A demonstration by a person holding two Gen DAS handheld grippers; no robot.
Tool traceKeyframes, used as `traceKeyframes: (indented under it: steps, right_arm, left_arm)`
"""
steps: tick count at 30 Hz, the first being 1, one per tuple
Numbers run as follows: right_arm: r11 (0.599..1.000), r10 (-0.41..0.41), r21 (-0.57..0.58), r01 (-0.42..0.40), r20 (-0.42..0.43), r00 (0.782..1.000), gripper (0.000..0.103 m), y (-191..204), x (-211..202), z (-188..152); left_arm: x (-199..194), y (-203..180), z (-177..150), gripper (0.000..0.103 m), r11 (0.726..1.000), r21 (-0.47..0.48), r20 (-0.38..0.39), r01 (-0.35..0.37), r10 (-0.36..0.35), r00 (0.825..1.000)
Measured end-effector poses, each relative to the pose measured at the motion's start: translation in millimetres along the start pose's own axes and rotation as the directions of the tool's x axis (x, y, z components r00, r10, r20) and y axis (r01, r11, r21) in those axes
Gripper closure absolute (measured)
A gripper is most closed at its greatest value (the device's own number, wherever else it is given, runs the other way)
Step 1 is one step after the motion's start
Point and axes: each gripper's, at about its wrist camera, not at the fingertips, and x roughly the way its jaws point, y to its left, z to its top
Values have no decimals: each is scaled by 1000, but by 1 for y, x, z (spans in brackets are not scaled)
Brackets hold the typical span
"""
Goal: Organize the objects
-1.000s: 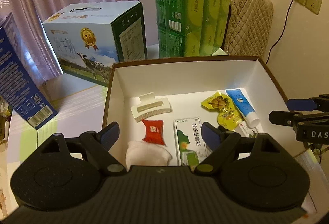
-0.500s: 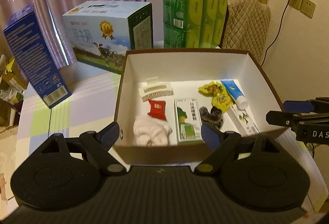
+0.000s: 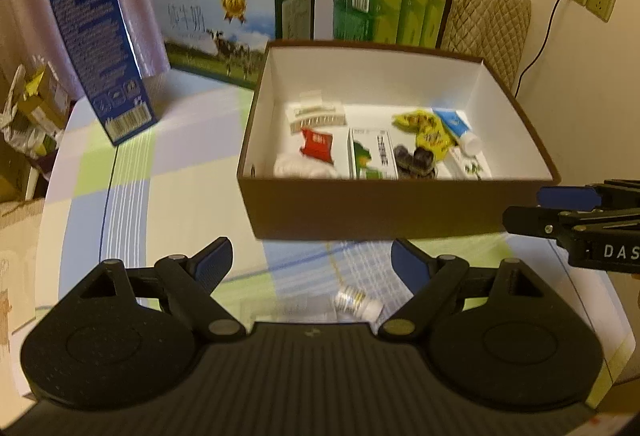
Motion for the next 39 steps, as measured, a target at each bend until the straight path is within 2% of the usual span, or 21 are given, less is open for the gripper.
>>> traceKeyframes:
  steps: [9,19,39]
  right_arm:
    - [1000,23,-2,-23,-70,997,47,11,13,-27]
    - [999,33,-2,-34,-126,992,48,16,29,-40]
    - [1000,21,19,-17,-206,978,47,10,62,-51]
  left_arm:
    - [6,5,-30,19,1000,-26,-61,-1,-1,998]
    - [20,6,-53,19,999,-43,-113,6,-11,994]
    - [55,16,-65,19,998,-67,-167,-8,-3,986]
